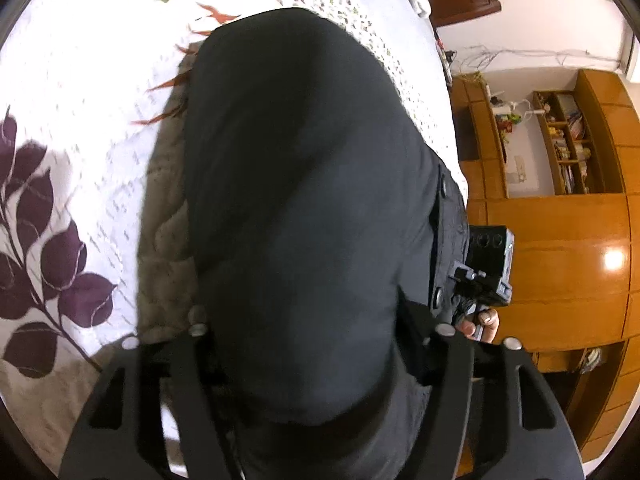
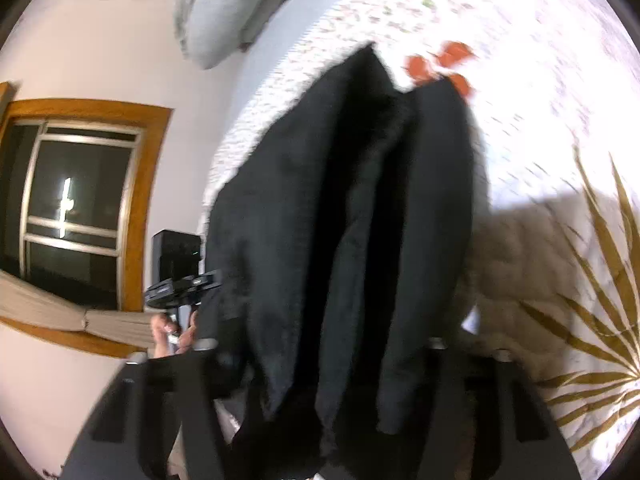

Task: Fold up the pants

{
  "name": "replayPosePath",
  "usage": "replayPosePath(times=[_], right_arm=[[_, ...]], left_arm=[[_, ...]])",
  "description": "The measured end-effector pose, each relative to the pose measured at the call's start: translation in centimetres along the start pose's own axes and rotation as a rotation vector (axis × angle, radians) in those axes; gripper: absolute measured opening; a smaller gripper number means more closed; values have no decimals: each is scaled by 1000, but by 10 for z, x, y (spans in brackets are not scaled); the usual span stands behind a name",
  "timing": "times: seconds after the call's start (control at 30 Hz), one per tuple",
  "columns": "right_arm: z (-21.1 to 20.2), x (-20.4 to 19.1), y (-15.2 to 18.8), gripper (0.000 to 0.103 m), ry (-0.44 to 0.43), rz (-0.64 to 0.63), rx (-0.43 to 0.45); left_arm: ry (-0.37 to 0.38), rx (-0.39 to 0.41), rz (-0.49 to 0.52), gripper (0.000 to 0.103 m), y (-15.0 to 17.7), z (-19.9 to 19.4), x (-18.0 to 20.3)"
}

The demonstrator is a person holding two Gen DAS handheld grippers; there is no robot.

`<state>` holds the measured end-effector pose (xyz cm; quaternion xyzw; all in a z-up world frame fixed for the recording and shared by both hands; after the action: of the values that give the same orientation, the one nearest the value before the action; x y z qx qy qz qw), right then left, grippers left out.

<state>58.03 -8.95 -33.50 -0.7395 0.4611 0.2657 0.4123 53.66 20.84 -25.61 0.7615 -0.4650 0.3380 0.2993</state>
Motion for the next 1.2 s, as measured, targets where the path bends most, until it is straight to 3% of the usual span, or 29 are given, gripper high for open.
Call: replayPosePath(times=[0.07, 0.17, 0.27, 0.4, 0.47, 0.57, 0.7, 0.8, 0.93, 1.03, 1.1, 1.2], right_arm=[[-5, -2, 1, 71, 6, 3, 21], [-31, -6, 5, 83, 17, 9, 94], [-58, -11, 20, 85, 58, -16, 140], [-65, -12, 41, 85, 129, -39, 132], [-57, -4, 48, 85, 203, -26, 102], [-53, -2, 50, 86, 232, -22, 104], [-60, -15, 51, 86, 219, -11, 129], [-67, -43, 53, 86, 192, -19, 170], [-86, -59, 80, 89, 192, -7, 250], [-102, -71, 111, 92, 260, -5, 323], [-114, -91, 140, 92, 305, -26, 371], [-128, -127, 183, 92, 385, -75, 414]], left_arm=[[4, 40, 7, 64, 1, -10, 0], [38, 140, 33, 73, 7, -44, 9], [-45, 208, 99, 79, 24, -61, 6], [-143, 231, 110, 81, 35, -60, -12], [-148, 240, 75, 82, 34, -58, -21], [-158, 250, 58, 83, 32, -52, -26], [-68, 258, 25, 82, 40, -61, -17], [-24, 321, 61, 93, 56, -83, -8], [20, 398, 49, 94, 91, -114, -12], [21, 467, 65, 95, 133, -131, -12], [-6, 503, 87, 95, 161, -138, -8], [-106, 590, 157, 98, 217, -148, 1]])
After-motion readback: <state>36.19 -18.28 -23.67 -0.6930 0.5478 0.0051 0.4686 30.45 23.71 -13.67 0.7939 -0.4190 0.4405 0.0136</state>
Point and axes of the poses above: each gripper's, at about its wrist camera, not at the fingertips, and z roughly the way its jaws point, x to its right, y to its underside, the point moved 7 cm from there along z, roughly the way its jaws point, and after that the axes turned 15 degrees about -z, right-handed, at the moved point
